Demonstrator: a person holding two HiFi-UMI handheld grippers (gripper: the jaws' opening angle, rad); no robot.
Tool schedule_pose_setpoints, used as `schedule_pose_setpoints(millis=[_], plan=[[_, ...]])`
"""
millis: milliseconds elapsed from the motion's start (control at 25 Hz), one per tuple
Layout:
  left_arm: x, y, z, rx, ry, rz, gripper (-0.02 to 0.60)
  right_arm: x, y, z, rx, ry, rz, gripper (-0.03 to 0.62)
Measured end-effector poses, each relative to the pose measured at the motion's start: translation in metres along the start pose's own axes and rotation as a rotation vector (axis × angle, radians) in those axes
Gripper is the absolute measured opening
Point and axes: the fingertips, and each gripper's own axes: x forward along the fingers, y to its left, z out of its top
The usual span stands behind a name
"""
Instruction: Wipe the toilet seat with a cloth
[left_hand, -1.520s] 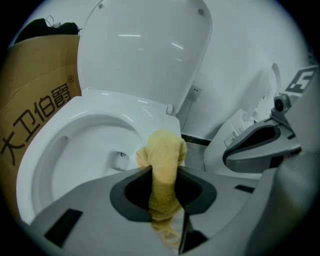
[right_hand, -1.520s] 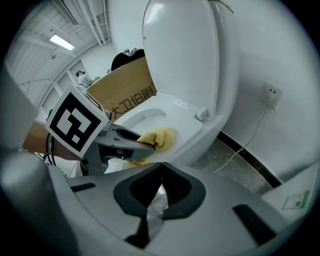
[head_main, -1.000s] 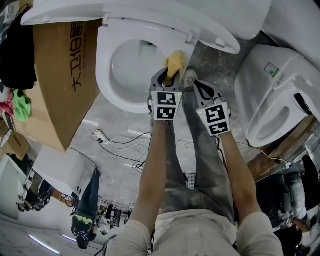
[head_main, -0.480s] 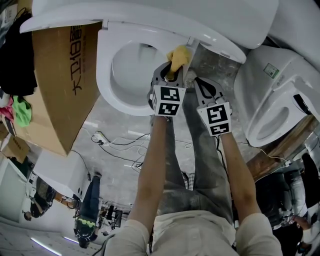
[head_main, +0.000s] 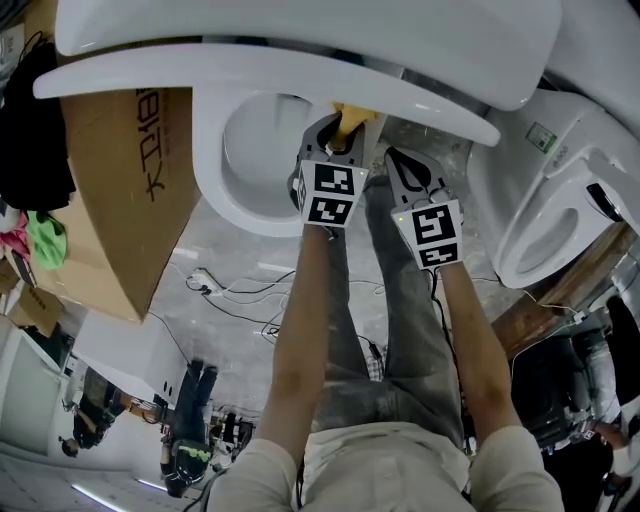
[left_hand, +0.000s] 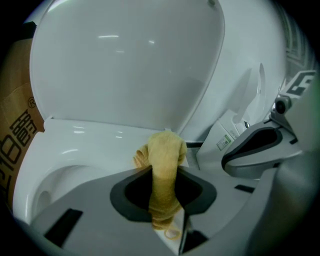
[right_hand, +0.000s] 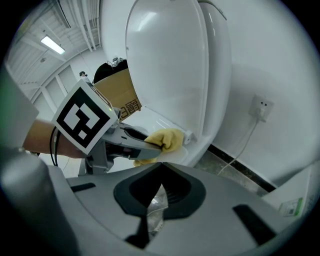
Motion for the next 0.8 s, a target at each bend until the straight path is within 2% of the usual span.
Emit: schedule_pose_setpoints(millis=[800], plan=[[-0.001, 0.038, 0.027, 0.044, -0.015, -0.058, 0.117, 0.023, 0.013, 0.039, 0.022, -0.043, -0.036, 0.008]])
